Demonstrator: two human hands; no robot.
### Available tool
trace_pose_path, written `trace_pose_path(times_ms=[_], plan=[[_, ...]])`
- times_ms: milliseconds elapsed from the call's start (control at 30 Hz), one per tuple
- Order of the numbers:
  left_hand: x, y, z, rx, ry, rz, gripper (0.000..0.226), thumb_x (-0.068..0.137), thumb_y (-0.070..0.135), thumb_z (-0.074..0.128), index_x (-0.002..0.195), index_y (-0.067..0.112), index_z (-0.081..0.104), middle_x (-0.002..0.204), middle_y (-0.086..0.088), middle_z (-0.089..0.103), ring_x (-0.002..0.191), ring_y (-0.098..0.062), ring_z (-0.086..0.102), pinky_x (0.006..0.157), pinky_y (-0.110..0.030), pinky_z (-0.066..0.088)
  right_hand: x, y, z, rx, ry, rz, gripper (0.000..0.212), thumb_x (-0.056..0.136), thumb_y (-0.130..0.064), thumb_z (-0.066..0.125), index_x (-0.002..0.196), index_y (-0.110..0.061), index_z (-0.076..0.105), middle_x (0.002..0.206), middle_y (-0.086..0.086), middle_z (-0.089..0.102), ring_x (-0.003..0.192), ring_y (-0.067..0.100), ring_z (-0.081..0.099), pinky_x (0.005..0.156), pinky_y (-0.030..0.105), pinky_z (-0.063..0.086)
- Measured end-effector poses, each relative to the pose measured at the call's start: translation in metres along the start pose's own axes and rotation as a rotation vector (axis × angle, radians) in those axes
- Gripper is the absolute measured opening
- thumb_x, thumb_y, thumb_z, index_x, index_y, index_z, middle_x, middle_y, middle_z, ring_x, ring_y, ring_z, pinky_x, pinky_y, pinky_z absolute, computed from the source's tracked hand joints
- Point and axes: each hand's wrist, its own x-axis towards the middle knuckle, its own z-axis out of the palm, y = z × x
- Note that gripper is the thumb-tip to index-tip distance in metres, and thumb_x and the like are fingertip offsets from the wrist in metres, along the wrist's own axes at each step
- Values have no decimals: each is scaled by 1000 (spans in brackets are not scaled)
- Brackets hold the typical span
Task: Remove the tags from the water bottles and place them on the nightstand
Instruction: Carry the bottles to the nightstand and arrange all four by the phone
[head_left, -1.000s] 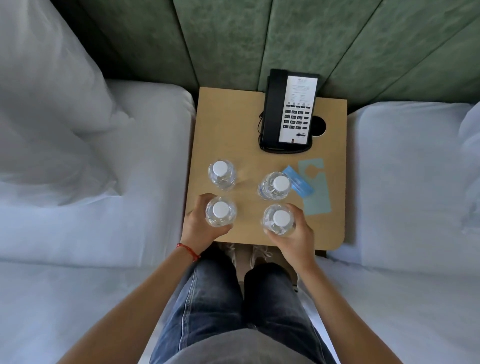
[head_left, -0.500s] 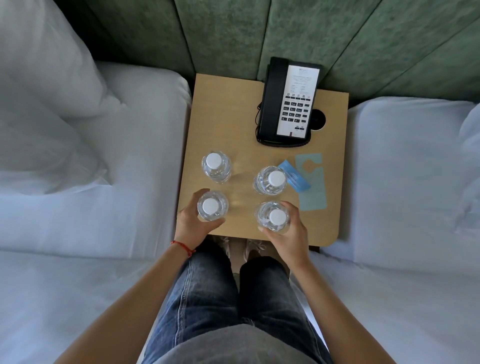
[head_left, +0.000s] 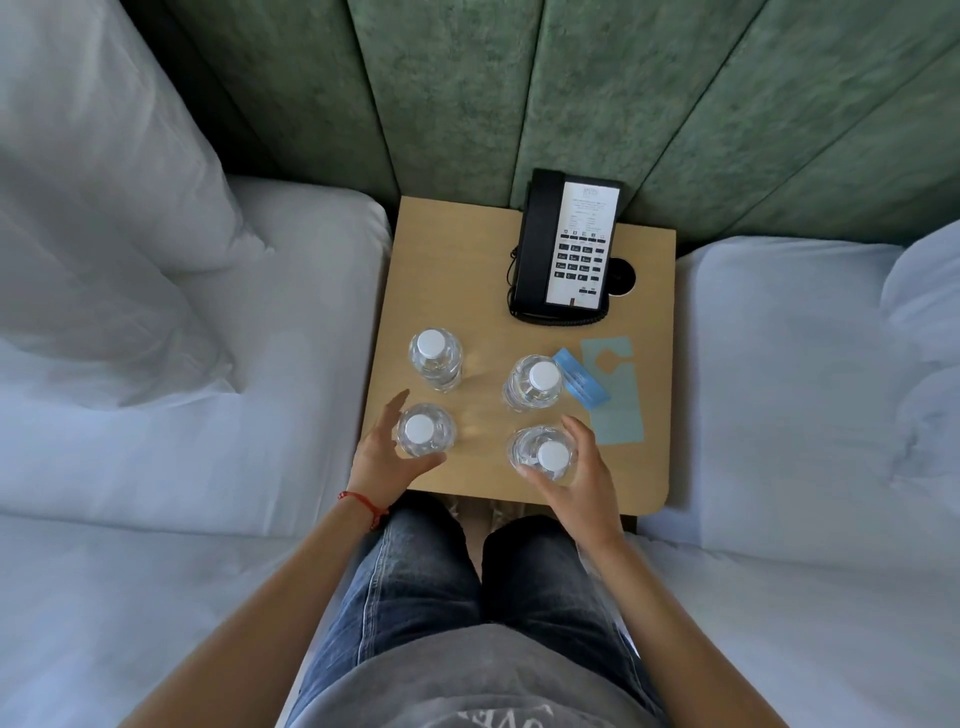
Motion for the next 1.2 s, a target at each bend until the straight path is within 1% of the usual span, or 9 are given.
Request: trace_pose_path(times_ms=[133, 233, 467, 667, 800, 900, 1033, 1133, 1200], plan=[[-5, 14, -8, -72, 45, 1, 86, 65, 22, 81, 137, 27, 34, 138, 1, 44, 120, -9, 41, 101, -33, 38, 7, -18, -13, 62, 64, -74, 70, 75, -42, 70, 133, -21, 38, 138, -7, 45, 123, 6, 42, 96, 20, 33], [-2, 30, -13, -88, 95, 67, 77, 70, 20, 77, 136, 21, 36, 138, 0, 45, 123, -13, 42, 97, -28, 37, 18, -32, -18, 55, 118, -144, 63, 79, -35, 68, 132, -15, 41, 137, 1, 47, 125, 12, 44, 98, 19, 33], [41, 69, -16, 72, 151, 147, 60, 77, 22, 71, 131, 15, 45, 134, -7, 52, 121, -24, 48, 100, -38, 41, 58, -43, -17, -4, 90, -106, 58, 81, -31, 68, 131, -15, 45, 136, 1, 49, 125, 16, 45, 100, 30, 38], [65, 70, -7, 82, 110, 136, 48, 72, 11, 75, 118, 13, 59, 123, -8, 61, 112, -25, 56, 97, -36, 44, 72, -30, -5, 0, 61, -127, 44, 77, -16, 73, 118, -14, 58, 120, -4, 60, 112, 15, 55, 84, 0, 28], [67, 66, -8, 56, 155, 159, 47, 70, 12, 77, 114, 16, 63, 117, -6, 65, 102, -14, 58, 92, -21, 42, 77, -29, -2, 91, 98, -154, 39, 73, -10, 76, 109, -16, 65, 110, -11, 63, 105, 3, 57, 89, 0, 34], [68, 66, -9, 57, 176, 180, 46, 68, 10, 78, 112, 14, 65, 113, -8, 67, 102, -16, 61, 89, -13, 40, 83, -36, -2, 122, 87, -147, 37, 72, -12, 78, 107, -15, 66, 107, -10, 65, 103, -5, 55, 88, 2, 36], [79, 75, -15, 14, 210, 143, 43, 68, 10, 78, 109, 12, 67, 111, -8, 68, 101, -20, 63, 89, -24, 46, 102, -53, -1, 112, 72, -119, 37, 71, -12, 78, 106, -12, 67, 101, -9, 66, 93, -3, 58, 82, 1, 38], [94, 88, -22, -24, 230, 131, 41, 68, 11, 78, 107, 13, 67, 108, -8, 69, 99, -20, 64, 89, -28, 47, 121, -72, 0, 110, 96, -135, 33, 70, -15, 78, 102, -12, 69, 90, -10, 66, 82, -13, 55, 73, -1, 36], [106, 98, -27, -32, 239, 152, 40, 68, 12, 78, 107, 13, 68, 106, -8, 70, 98, -20, 64, 90, -30, 48, 136, -84, 3, 122, 116, -148, 34, 69, -19, 79, 101, -12, 70, 88, -9, 68, 81, -8, 57, 75, 5, 40]])
